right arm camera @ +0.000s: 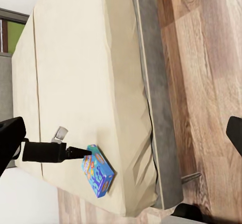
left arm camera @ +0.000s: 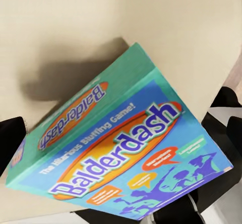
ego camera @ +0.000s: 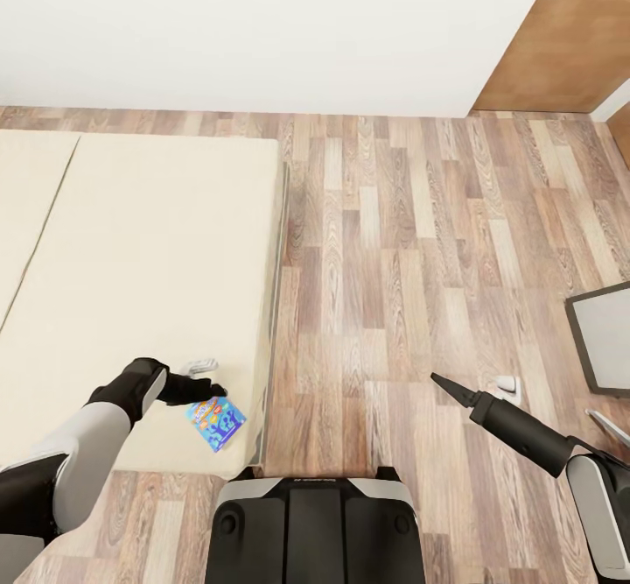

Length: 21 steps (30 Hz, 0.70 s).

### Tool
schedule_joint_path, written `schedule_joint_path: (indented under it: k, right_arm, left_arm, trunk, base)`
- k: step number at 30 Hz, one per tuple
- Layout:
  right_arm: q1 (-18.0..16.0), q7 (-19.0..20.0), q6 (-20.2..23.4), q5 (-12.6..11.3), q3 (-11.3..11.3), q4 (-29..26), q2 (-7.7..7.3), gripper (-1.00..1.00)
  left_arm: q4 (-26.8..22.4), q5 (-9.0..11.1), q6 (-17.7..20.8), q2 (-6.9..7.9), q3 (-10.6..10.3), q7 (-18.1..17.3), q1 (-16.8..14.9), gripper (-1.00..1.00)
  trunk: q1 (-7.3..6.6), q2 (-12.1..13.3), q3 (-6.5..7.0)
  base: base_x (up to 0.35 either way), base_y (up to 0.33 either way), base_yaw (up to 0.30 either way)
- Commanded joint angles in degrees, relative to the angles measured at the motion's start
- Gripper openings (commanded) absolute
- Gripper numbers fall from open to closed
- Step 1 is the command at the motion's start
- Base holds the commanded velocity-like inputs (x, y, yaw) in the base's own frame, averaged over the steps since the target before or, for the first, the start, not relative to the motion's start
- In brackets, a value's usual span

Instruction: Put all the toys in the child's room - the three board games (two on the bed and one on the table), the two jigsaw puzzles on the table, and the tennis ball on the table - inside the toy box on the table in the child's room.

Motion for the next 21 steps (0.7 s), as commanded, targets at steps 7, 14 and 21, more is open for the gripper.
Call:
schedule_joint_path:
  k: [7, 14, 21]
  right_arm:
    - [0.0, 0.0, 0.3, -0.1, 0.0, 0.0, 0.03, 1.0]
    - [0.0, 0.0, 0.2, 0.0, 0.1, 0.0, 0.08, 1.0]
    - [0.0, 0.0, 0.2, -0.1, 0.2, 0.0, 0.15, 1.0]
  left_arm:
    - [-0.1, -0.7, 0.3, 0.76, 0.6, -0.4, 1.0, 1.0]
    - [-0.1, -0.8, 0.3, 1.62, 0.5, -0.4, 1.3, 1.0]
    - [0.0, -1.0, 0.3, 1.52, 0.3, -0.4, 2.2, 1.0]
  trunk:
    - [0.03, -0.1, -0.06]
    - [0.03, -0.1, -0.06]
    - [0.03, -0.1, -0.06]
  base:
    - [0.0, 0.0, 0.0]
    - [0.0, 0.0, 0.0]
    - [0.0, 0.0, 0.0]
